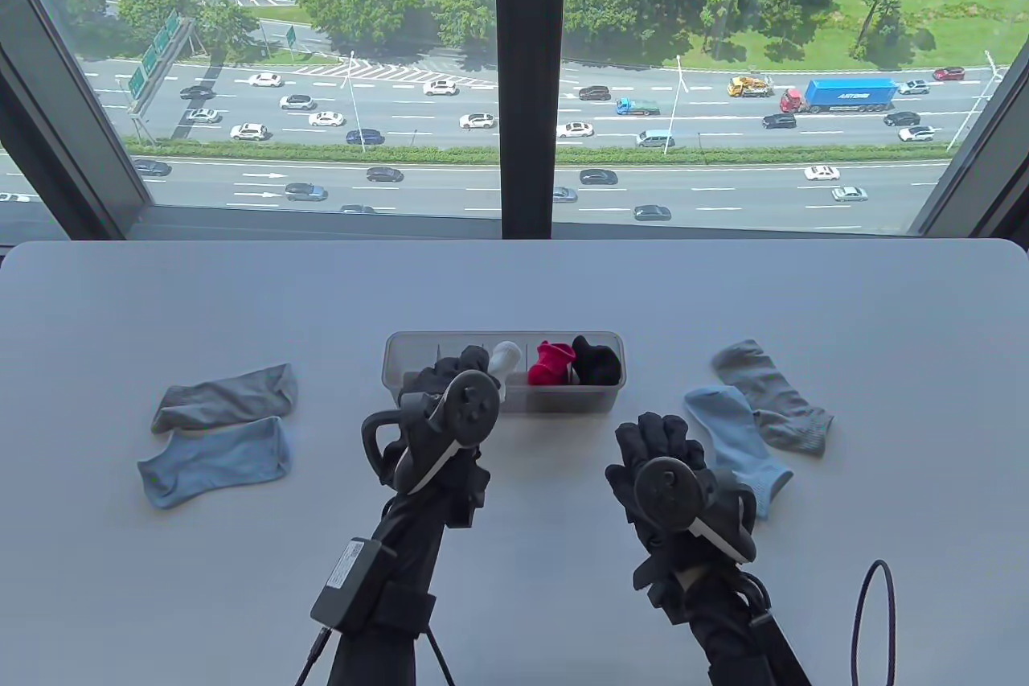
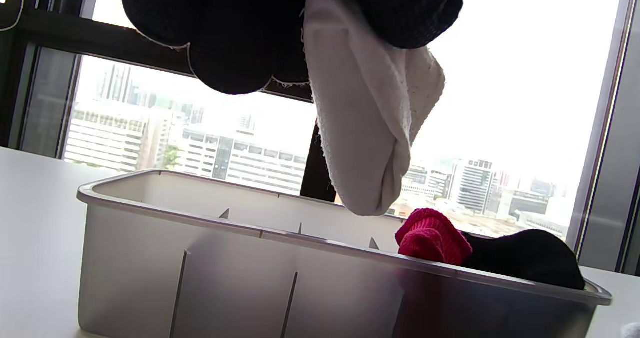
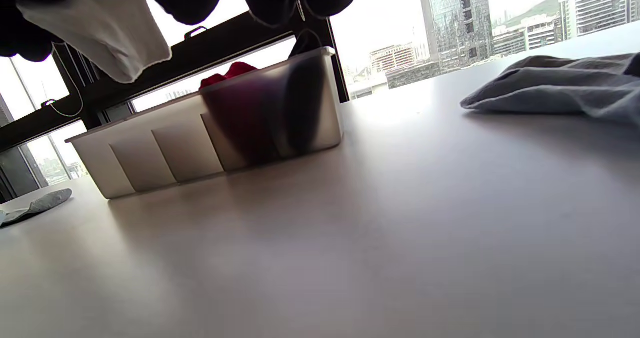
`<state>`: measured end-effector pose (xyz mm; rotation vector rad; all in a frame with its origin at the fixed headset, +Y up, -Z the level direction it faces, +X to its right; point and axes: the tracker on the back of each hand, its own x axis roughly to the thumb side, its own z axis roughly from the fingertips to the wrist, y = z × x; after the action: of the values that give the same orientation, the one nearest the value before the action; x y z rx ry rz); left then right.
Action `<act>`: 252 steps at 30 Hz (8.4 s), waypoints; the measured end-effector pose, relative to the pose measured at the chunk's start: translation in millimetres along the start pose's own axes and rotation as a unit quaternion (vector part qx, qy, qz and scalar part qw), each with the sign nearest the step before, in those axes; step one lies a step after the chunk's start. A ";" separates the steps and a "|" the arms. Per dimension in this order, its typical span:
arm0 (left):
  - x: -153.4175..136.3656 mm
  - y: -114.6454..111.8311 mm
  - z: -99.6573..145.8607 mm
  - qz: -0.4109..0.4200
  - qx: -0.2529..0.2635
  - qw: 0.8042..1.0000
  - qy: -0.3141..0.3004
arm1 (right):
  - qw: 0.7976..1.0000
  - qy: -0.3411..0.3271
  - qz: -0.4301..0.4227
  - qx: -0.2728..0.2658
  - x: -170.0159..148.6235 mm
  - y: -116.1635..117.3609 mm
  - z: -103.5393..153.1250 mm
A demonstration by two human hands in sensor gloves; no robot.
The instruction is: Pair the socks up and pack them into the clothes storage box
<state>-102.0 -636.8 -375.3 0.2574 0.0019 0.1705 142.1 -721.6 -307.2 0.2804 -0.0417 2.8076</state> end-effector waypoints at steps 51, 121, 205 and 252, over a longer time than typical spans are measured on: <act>-72.0 -12.2 60.4 0.321 -0.255 0.907 -0.092 | 0.962 -0.133 -0.184 0.153 33.9 12.5 -1.6; -72.6 -72.8 89.7 0.006 -0.363 0.931 0.027 | 0.993 0.060 -0.028 0.099 -17.4 4.8 -15.0; -43.2 -19.9 92.6 0.382 -0.155 0.897 -0.161 | 0.888 -0.163 -0.398 0.162 42.7 5.4 -5.2; 2.1 -114.6 92.4 0.220 -0.471 0.853 0.041 | 0.968 0.129 0.008 0.214 31.3 60.6 -21.5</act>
<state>-78.5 -769.0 -314.9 -0.7482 -0.0561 0.6146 89.8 -768.1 -321.9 0.0073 0.6289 2.8181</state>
